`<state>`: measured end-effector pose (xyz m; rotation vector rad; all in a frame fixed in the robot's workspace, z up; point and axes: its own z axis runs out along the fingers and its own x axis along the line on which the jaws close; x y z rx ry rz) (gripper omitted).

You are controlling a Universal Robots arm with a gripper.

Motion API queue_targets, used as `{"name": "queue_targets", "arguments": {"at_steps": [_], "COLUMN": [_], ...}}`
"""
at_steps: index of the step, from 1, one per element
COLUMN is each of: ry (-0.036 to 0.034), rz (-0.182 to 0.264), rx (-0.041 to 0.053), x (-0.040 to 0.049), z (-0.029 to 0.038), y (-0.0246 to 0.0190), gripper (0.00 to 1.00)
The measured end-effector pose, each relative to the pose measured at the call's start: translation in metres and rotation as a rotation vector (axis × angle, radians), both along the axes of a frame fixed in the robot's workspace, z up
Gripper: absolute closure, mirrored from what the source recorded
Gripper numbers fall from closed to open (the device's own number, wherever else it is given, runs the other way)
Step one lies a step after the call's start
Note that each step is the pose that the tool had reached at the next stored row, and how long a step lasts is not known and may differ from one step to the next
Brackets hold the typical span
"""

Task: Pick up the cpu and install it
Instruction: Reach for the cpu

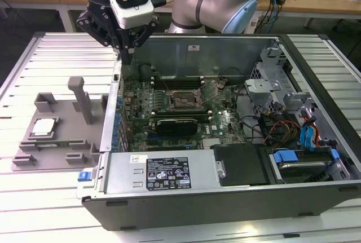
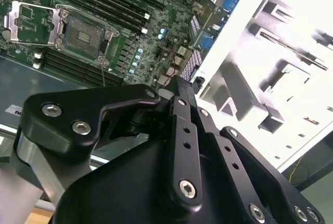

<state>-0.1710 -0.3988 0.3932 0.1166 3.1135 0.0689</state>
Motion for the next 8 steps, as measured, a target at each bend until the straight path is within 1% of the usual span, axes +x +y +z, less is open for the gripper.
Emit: {"name": "queue_targets", "arguments": {"at_steps": [8], "ry": [0.0], "rz": [0.0], "rx": [0.0], "x": [-0.0101], "z": [0.0], "y": [0.0], "gripper": [0.89]}}
